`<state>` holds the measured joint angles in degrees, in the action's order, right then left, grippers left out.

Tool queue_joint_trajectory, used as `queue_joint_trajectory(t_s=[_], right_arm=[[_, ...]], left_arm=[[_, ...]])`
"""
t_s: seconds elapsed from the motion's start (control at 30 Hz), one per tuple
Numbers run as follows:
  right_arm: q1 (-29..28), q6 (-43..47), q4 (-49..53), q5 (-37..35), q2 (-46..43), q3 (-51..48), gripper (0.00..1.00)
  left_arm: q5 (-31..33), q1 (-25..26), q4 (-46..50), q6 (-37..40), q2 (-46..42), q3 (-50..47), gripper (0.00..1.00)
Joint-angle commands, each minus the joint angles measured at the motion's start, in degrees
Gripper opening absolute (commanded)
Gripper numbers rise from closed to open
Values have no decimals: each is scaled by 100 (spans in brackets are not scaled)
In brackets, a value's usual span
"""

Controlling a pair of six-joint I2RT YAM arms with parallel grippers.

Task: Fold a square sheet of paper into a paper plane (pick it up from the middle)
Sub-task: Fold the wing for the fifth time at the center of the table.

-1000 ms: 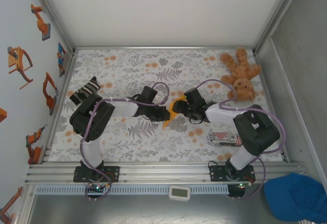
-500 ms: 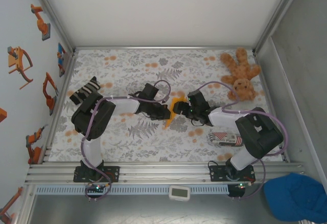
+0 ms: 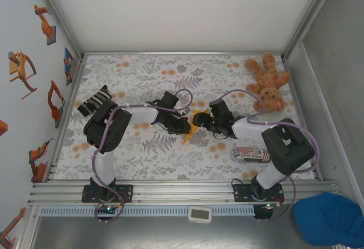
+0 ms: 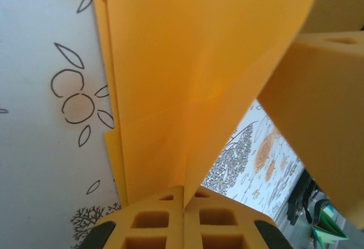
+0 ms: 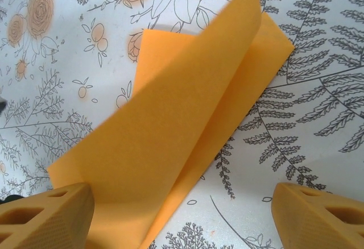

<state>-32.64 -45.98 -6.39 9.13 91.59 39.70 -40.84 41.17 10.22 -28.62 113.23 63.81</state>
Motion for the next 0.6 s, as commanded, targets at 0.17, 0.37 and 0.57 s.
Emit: queue_joint_trajectory(t_s=[0.17, 0.37, 0.57], right_arm=[[-5, 132, -204, 340, 349, -123, 82], [-5, 168, 153, 201, 627, 78, 80], [-5, 169, 707, -150, 807, 293, 77]], left_arm=[[-239, -59, 338, 232, 147, 210, 0], [-233, -83, 375, 239, 143, 236, 0], [-260, -80, 368, 256, 138, 228, 0]])
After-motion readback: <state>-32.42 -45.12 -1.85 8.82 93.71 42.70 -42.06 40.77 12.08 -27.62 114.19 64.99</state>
